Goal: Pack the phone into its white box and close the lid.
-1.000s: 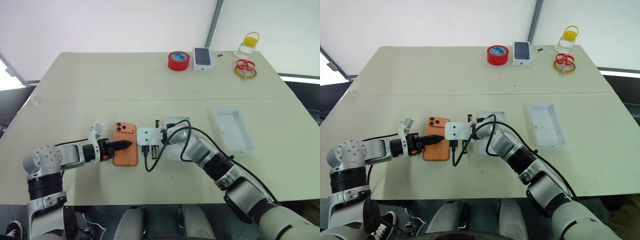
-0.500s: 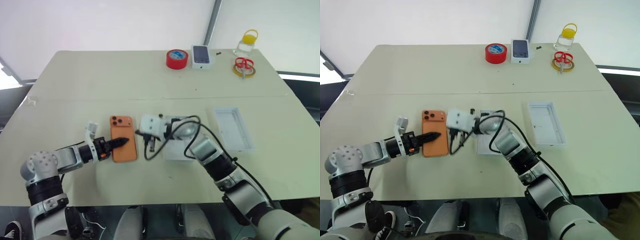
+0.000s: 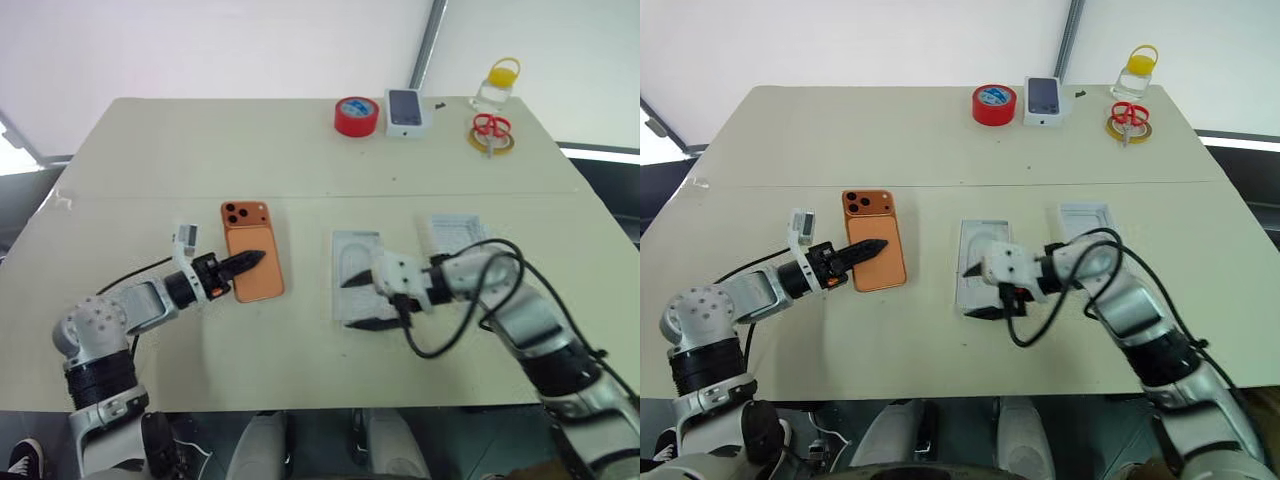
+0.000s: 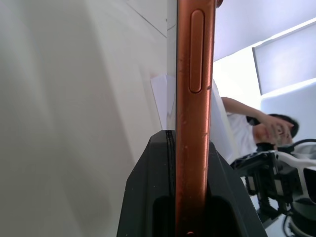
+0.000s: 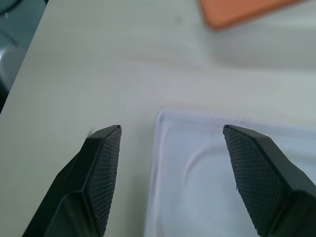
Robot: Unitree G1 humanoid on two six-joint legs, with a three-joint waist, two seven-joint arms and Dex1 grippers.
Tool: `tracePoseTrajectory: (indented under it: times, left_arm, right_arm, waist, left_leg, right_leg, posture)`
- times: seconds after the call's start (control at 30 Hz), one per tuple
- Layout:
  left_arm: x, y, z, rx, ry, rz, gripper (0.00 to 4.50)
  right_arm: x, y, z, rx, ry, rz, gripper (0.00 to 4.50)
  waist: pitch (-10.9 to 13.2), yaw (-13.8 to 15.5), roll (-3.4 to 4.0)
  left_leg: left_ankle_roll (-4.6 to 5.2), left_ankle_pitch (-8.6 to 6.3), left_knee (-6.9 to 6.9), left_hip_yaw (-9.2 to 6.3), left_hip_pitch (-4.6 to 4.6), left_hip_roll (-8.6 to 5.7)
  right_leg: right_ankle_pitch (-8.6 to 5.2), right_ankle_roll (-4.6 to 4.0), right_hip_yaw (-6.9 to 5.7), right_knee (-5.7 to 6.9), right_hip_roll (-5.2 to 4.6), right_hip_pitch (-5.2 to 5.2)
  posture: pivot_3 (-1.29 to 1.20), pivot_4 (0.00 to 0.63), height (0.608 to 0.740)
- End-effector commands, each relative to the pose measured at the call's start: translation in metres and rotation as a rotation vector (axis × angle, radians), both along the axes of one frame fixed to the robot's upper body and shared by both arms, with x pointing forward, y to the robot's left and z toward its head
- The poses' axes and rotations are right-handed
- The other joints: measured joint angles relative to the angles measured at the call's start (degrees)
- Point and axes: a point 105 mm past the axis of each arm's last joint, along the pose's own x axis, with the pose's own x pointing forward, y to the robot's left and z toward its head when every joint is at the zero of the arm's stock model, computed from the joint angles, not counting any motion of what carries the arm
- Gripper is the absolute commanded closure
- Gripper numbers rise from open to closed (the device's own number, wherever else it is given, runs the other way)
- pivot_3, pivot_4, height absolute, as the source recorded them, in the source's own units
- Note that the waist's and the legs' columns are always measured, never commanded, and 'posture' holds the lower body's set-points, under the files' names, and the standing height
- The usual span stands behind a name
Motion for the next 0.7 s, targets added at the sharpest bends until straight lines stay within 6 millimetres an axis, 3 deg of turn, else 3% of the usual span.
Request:
tracePoseTrajectory:
  times: [0.03, 0.13, 0.23, 0.57, 0.7]
  left_arm:
    - [0.0, -0.007, 0.016, 0.035, -0.114, -0.02, 4.5]
    - [0.001, -0.01, 0.018, 0.006, -0.115, -0.035, 4.5]
    - [0.002, -0.013, 0.02, -0.001, -0.126, -0.048, 4.5]
    - [0.002, -0.02, 0.024, 0.012, -0.142, -0.074, 4.5]
    - [0.004, -0.023, 0.03, -0.011, -0.155, -0.074, 4.5]
  right_arm:
    - [-0.009, 0.002, 0.01, 0.022, -0.066, 0.046, 1.07]
    - [-0.009, -0.002, -0.002, -0.033, -0.11, 0.049, 1.07]
    - [-0.009, -0.004, -0.013, -0.08, -0.151, 0.051, 1.89]
    - [-0.003, -0.002, -0.014, -0.06, -0.147, 0.015, 1.89]
    - [-0.001, 0.002, -0.012, -0.047, -0.159, 0.016, 3.78]
  waist:
    - [0.02, 0.01, -0.01]
    - [0.1, 0.18, -0.12]
    - [0.16, 0.36, -0.21]
    - [0.22, 1.2, -0.25]
    - [0.23, 1.44, -0.27]
  left_leg:
    - [0.0, 0.0, 0.0, 0.01, 0.0, 0.01]
    - [0.0, 0.0, 0.02, 0.0, -0.01, 0.02]
    - [0.0, 0.0, 0.04, 0.0, -0.02, 0.0]
    - [0.01, 0.0, 0.11, -0.01, -0.03, 0.0]
    - [0.01, 0.0, 0.13, -0.01, -0.03, 0.0]
  right_leg:
    - [0.0, 0.0, 0.01, 0.0, 0.0, 0.0]
    - [-0.01, -0.01, 0.01, 0.0, 0.0, 0.0]
    - [-0.02, -0.03, 0.01, -0.01, -0.01, 0.01]
    - [-0.04, -0.06, 0.01, 0.0, -0.02, 0.01]
    - [-0.04, -0.07, 0.01, 0.0, -0.02, 0.02]
  posture:
    - [0.0, 0.15, 0.74]
    - [0.0, 0.15, 0.74]
    - [0.0, 0.15, 0.74]
    - [0.0, 0.15, 0.74]
    - [0.0, 0.15, 0.74]
